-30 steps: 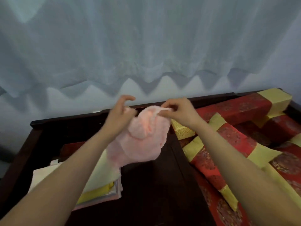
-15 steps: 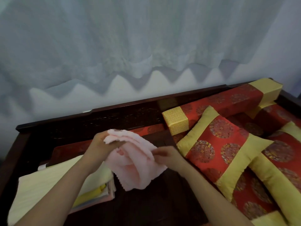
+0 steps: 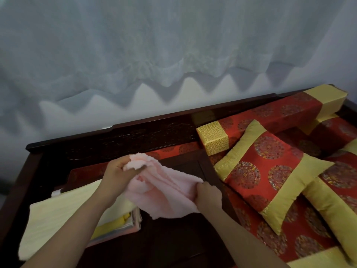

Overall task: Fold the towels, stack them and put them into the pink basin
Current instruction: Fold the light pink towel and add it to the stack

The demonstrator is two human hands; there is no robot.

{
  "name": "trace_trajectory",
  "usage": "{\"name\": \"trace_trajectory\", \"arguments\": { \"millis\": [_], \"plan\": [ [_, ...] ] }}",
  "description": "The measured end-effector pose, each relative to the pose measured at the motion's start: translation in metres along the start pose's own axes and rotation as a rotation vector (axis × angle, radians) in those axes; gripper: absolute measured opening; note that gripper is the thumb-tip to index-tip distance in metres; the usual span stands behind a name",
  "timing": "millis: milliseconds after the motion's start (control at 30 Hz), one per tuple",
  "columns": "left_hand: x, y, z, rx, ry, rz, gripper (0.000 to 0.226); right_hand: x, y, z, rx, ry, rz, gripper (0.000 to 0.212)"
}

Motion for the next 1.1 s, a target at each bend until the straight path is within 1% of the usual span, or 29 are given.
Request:
{"name": "trace_trajectory", "arguments": {
  "millis": [33,67,100,133,167,233,267,333,367,400,433,467,500,533,600,633,667,733,767,800,833,900,933,1000,1067,1100],
  "plan": [
    [0.0,0.0,0.0,0.005,-0.008,-0.013,0.03,0.001,0.004,-0.003,0.005,-0.013,-0.011,0.028],
    [0.0,-0.001,0.0,0.012,-0.023,-0.023,0.037,0.0,0.007,-0.005,0.005,-0.018,-0.044,0.027],
    [-0.001,-0.002,0.0,0.005,-0.018,-0.034,0.038,-0.001,0.01,-0.007,0.003,-0.029,-0.106,0.023],
    [-0.004,-0.004,-0.002,0.005,0.004,-0.036,0.035,-0.003,0.014,-0.009,-0.005,-0.037,-0.23,0.016],
    [-0.009,-0.005,-0.005,-0.002,0.047,-0.03,0.03,-0.004,0.019,-0.012,-0.012,-0.073,-0.408,0.013],
    [-0.024,-0.006,-0.01,-0.011,0.14,-0.011,0.023,-0.008,0.033,-0.015,0.008,-0.163,-0.821,0.027],
    [-0.031,-0.007,-0.012,-0.009,0.172,-0.003,0.021,-0.008,0.041,-0.013,0.036,-0.225,-1.037,0.027],
    [-0.042,-0.01,-0.014,-0.018,0.193,-0.007,0.018,-0.006,0.051,-0.009,0.067,-0.44,-1.553,0.013],
    [-0.044,-0.013,-0.014,-0.031,0.184,-0.019,0.014,-0.006,0.054,-0.007,0.086,-0.534,-1.797,0.015],
    [-0.045,-0.014,-0.014,-0.043,0.165,-0.03,0.012,-0.008,0.057,-0.006,0.098,-0.565,-1.958,0.017],
    [-0.044,-0.015,-0.012,-0.051,0.145,-0.038,0.012,-0.006,0.061,-0.008,0.133,-0.556,-2.027,0.014],
    [-0.041,-0.017,-0.012,-0.056,0.125,-0.032,0.015,-0.006,0.068,-0.009,0.183,-0.508,-1.996,0.007],
    [-0.038,-0.018,-0.01,-0.062,0.111,-0.01,0.017,-0.006,0.073,-0.01,0.213,-0.443,-1.935,0.006],
    [-0.035,-0.019,-0.009,-0.07,0.104,0.02,0.016,-0.006,0.077,-0.013,0.228,-0.404,-1.931,0.006],
    [-0.028,-0.022,-0.007,-0.107,0.097,0.083,0.013,-0.008,0.076,-0.017,0.231,-0.369,-2.076,0.004],
    [-0.026,-0.023,-0.006,-0.128,0.093,0.115,0.012,-0.006,0.077,-0.019,0.272,-0.343,-2.058,0.009],
    [-0.024,-0.024,-0.006,-0.145,0.09,0.137,0.013,0.0,0.081,-0.02,0.366,-0.284,-1.925,0.01],
    [-0.021,-0.026,-0.006,-0.164,0.092,0.139,0.011,0.008,0.098,-0.021,0.52,-0.111,-1.545,0.014],
    [-0.021,-0.026,-0.006,-0.165,0.103,0.13,0.01,0.009,0.105,-0.022,0.553,-0.04,-1.413,0.021],
    [-0.022,-0.026,-0.006,-0.163,0.112,0.119,0.011,0.006,0.107,-0.022,0.53,0.007,-1.336,0.027],
    [-0.021,-0.025,-0.006,-0.16,0.115,0.105,0.011,0.002,0.106,-0.024,0.448,0.05,-1.251,0.035],
    [-0.017,-0.022,-0.005,-0.149,0.087,0.053,0.009,-0.013,0.085,-0.025,0.146,0.097,-1.085,0.048],
    [-0.014,-0.02,-0.005,-0.142,0.061,0.027,0.01,-0.02,0.066,-0.02,-0.023,0.099,-1.027,0.05],
    [-0.007,-0.019,-0.002,-0.137,0.015,-0.021,0.012,-0.029,0.024,-0.005,-0.315,0.046,-0.906,0.04],
    [-0.003,-0.018,-0.002,-0.139,-0.015,-0.052,0.013,-0.026,-0.011,0.006,-0.497,-0.012,-0.77,0.029],
    [-0.002,-0.016,-0.002,-0.133,-0.034,-0.06,0.014,-0.021,-0.024,0.008,-0.554,-0.032,-0.699,0.029]
  ]
}}
Point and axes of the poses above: each hand's wrist, its own z-axis away from the middle knuckle, its own x-axis out of the palm, y = z × x, the point moved 7 cm from there along -z, towards the middle knuckle, and after that the axes turned 3 degrees about x, right-handed, at the moved point
